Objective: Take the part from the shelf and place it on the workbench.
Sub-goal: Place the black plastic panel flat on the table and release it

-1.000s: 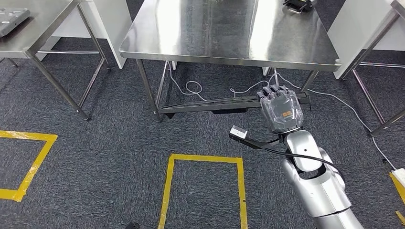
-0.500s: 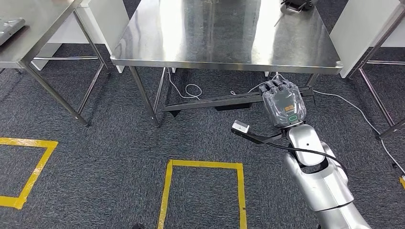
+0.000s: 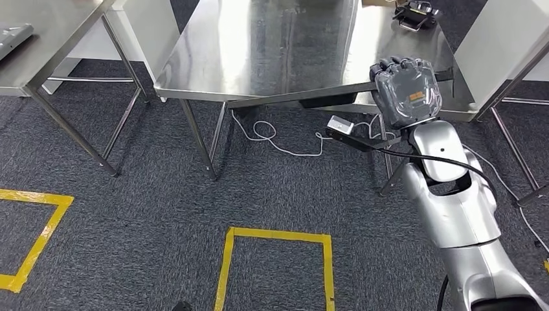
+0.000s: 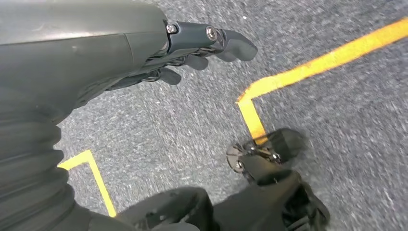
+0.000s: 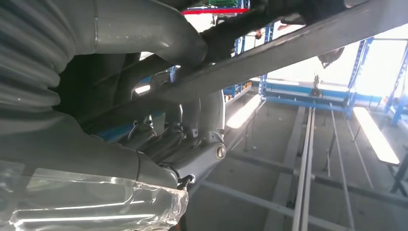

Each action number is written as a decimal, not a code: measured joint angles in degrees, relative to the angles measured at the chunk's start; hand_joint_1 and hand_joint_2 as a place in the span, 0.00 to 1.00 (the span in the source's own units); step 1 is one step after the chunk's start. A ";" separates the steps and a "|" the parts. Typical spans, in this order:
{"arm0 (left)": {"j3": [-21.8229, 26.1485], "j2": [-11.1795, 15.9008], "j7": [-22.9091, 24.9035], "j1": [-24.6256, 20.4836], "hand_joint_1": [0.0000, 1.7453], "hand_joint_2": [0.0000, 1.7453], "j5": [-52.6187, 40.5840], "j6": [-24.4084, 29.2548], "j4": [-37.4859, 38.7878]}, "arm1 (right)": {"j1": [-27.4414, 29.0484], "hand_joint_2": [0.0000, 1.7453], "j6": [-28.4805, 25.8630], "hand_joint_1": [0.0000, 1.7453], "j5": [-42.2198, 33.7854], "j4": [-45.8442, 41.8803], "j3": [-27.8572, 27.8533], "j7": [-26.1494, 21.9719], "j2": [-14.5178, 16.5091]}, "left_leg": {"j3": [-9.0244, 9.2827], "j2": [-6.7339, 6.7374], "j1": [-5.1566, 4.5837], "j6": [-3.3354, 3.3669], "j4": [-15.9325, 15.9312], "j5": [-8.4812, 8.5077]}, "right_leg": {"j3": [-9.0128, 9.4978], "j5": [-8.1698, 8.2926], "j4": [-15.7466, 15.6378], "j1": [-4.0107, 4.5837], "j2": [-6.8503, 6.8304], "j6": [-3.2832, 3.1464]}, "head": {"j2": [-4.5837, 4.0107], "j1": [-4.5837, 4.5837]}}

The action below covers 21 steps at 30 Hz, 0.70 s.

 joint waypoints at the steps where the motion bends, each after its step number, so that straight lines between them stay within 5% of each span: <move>1: 0.05 -0.09 -0.04 0.09 0.00 1.00 0.04 -0.03 0.01 | -0.10 1.00 0.04 0.77 -0.03 0.23 -0.02 -0.01 -0.15 | 0.42 -0.16 0.12 -0.24 0.03 -0.43 | -1.32 -0.11 0.76 -0.20 -0.01 0.35 | 0.00 0.03; 2: 0.13 -0.19 -0.05 0.19 0.00 1.00 0.08 -0.05 0.01 | -0.19 1.00 0.16 0.77 -0.08 0.45 -0.03 -0.02 -0.28 | 0.93 -0.31 0.28 -0.55 0.06 -0.87 | -1.61 0.90 -0.54 -0.45 -0.02 1.01 | 0.00 0.03; 4: 0.31 -0.29 -0.07 0.29 0.00 1.00 0.09 -0.10 0.02 | -0.61 1.00 0.69 0.77 -0.23 0.93 -0.01 -0.08 -0.41 | 2.00 -0.56 0.57 -1.38 0.20 -1.87 | 0.05 5.91 -8.05 -1.12 -0.18 2.97 | 0.00 0.11; 5: 0.42 -0.32 -0.08 0.31 0.00 1.00 0.10 -0.10 0.02 | -0.96 1.00 1.10 0.77 -0.32 1.27 0.03 -0.13 -0.44 | 2.35 -0.64 0.60 -1.84 0.43 -2.40 | 0.93 7.92 -11.61 -1.25 -0.31 3.24 | 0.00 0.17; 7: 0.68 -0.33 -0.13 0.28 0.00 1.00 0.11 -0.11 0.02 | -1.60 1.00 1.83 0.77 -0.43 2.04 0.17 -0.16 -0.40 | 2.40 -0.68 0.46 -2.66 0.92 -3.26 | 1.95 9.99 -14.88 -1.20 -0.42 2.13 | 0.00 0.16; 9: 0.90 -0.34 -0.17 0.26 0.00 1.00 0.11 -0.12 0.01 | -2.31 1.00 2.18 0.77 -0.46 2.73 0.25 -0.10 -0.36 | 2.35 -0.63 0.48 -3.25 1.15 -3.85 | 2.40 9.95 -14.75 -1.18 -0.30 0.36 | 0.00 -0.05; 11: 1.07 -0.34 -0.20 0.24 0.00 1.00 0.11 -0.14 0.01 | -3.23 1.00 2.24 0.77 -0.47 3.25 0.26 -0.05 -0.34 | 1.61 -0.31 0.67 -3.87 3.06 -4.62 | 2.98 9.71 -14.82 -1.43 -0.22 -0.36 | 0.00 -0.19; 14: 1.24 -0.45 -0.22 0.23 0.00 1.00 0.11 -0.28 0.01 | -4.00 1.00 2.43 0.77 -0.50 3.97 0.38 -0.01 -0.26 | -4.48 0.31 1.10 -4.82 13.20 -8.06 | 3.80 9.08 -14.87 -1.26 -0.13 -1.17 | 0.00 -0.29; 16: 1.26 -0.60 -0.21 0.35 0.00 1.00 0.11 -0.45 0.01 | -4.00 1.00 2.77 0.77 -0.49 4.44 0.51 0.01 -0.23 | -8.56 0.39 1.23 -4.87 17.85 -9.18 | 4.28 8.55 -14.86 -0.91 -0.02 -1.47 | 0.00 -0.28; 18: 1.26 -0.72 -0.21 0.53 0.00 1.00 0.11 -0.54 0.01 | -4.00 1.00 3.03 0.77 -0.45 4.82 0.59 0.01 -0.23 | -8.64 0.38 1.11 -4.09 14.44 -5.56 | 5.12 7.95 -14.90 -0.46 0.12 -1.54 | 0.00 -0.28; 20: 1.27 -0.67 -0.22 0.63 0.00 1.00 0.11 -0.54 0.01 | -4.09 1.00 3.06 0.77 -0.44 5.02 0.59 0.02 -0.24 | -5.80 0.41 0.62 -2.46 6.56 -0.30 | 6.02 7.37 -14.99 -0.08 0.20 -1.52 | 0.00 -0.19; 21: 1.28 -0.62 -0.22 0.64 0.00 1.00 0.11 -0.53 0.01 | -4.18 1.00 3.08 0.77 -0.44 5.09 0.60 0.04 -0.25 | -4.67 0.45 0.29 -1.78 3.77 0.99 | 6.27 7.15 -15.06 0.02 0.24 -1.43 | 0.00 -0.15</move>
